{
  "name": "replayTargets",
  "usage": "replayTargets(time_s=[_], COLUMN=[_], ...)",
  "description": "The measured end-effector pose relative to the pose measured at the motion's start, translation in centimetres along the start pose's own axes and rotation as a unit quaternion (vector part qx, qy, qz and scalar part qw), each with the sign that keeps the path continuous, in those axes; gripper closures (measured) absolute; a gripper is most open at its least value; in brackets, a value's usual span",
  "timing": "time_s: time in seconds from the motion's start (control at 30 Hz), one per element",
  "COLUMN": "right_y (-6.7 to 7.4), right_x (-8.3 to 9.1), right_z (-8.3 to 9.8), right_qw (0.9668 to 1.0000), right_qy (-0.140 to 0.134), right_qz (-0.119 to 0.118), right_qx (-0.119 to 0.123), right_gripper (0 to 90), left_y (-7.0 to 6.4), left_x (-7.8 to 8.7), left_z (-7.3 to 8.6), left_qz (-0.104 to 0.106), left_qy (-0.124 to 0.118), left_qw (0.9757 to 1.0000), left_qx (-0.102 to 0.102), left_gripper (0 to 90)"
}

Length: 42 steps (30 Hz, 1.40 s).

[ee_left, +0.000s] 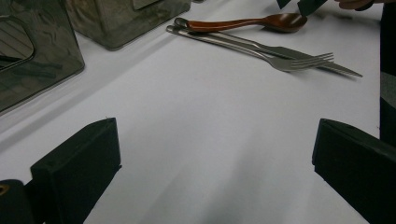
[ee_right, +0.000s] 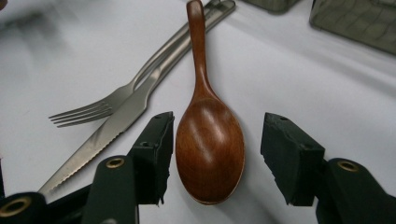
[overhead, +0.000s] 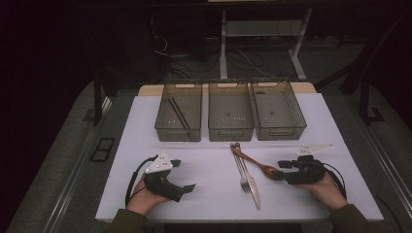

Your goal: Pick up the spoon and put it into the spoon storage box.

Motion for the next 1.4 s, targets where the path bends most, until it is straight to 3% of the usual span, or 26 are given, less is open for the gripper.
replayTargets(time_s=[0.1,1.0,1.4], right_y=[0.0,0.9,1.6], right_x=[-0.2,-1.1,-1.2], right_z=[0.0,0.2,0.4], right_qw=[1.0000,0.9980,0.9974], right_qy=[0.003,0.038,0.037], right_qz=[-0.004,0.014,-0.002], right_qx=[-0.006,0.050,0.062], right_gripper=[45.8,54.0,69.3], left_y=[0.0,0.2,0.2], left_x=[0.0,-0.2,-0.4], left_z=[0.0,0.0,-0.2], left_qz=[0.000,0.002,0.003], left_qy=[0.000,0.003,0.003], left_qw=[1.0000,1.0000,1.0000], left_qx=[0.000,0.000,0.000], left_gripper=[0.1,0.1,0.1])
Point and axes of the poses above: each handheld gripper's, and its own axes: x roughly backward along the jaws, z roughly out of its underside, y roughly to its left, the point moved 1 cm from there along -x, roughly forward along the jaws, and after that the axes turned 6 degrees about x, right-handed, at the moved point
